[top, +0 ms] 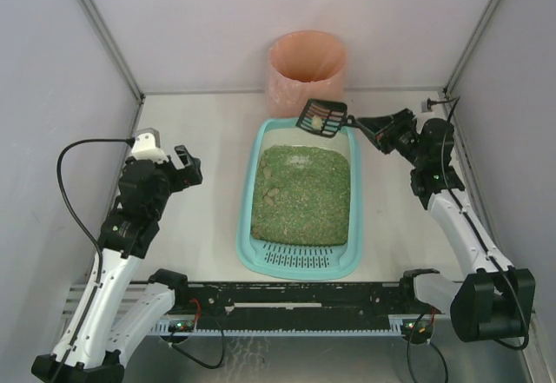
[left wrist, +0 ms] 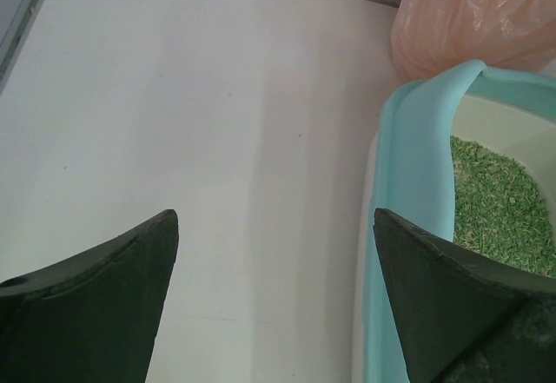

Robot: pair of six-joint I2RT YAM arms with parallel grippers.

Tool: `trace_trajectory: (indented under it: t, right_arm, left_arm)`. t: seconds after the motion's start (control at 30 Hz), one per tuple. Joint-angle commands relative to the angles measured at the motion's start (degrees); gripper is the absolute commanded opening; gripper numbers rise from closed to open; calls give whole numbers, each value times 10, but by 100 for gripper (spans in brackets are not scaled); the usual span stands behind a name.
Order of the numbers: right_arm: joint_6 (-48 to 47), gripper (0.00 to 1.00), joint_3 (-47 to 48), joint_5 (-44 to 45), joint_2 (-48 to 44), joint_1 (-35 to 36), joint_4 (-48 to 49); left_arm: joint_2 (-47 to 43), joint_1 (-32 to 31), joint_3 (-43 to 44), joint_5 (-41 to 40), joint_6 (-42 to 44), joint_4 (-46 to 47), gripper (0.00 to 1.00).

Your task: Clean the litter box

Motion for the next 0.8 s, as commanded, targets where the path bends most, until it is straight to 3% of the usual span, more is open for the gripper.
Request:
trace_trajectory:
  t: [0.0,0.33,0.57,0.77]
  right_arm:
    - [-20,0,85,120,14,12,-39]
    - [-8,0,213,283,162,21,26]
    - [-67,0,334,273,286,32,77]
    - [-157,0,412,260,338,44,54]
  left_arm:
    - [-6,4,-1,0,10,12,96]
    - [-10,4,0,17,6,13,96]
    - [-9,4,1,25,5,14,96]
    - [-10,5,0,21,6,14,96]
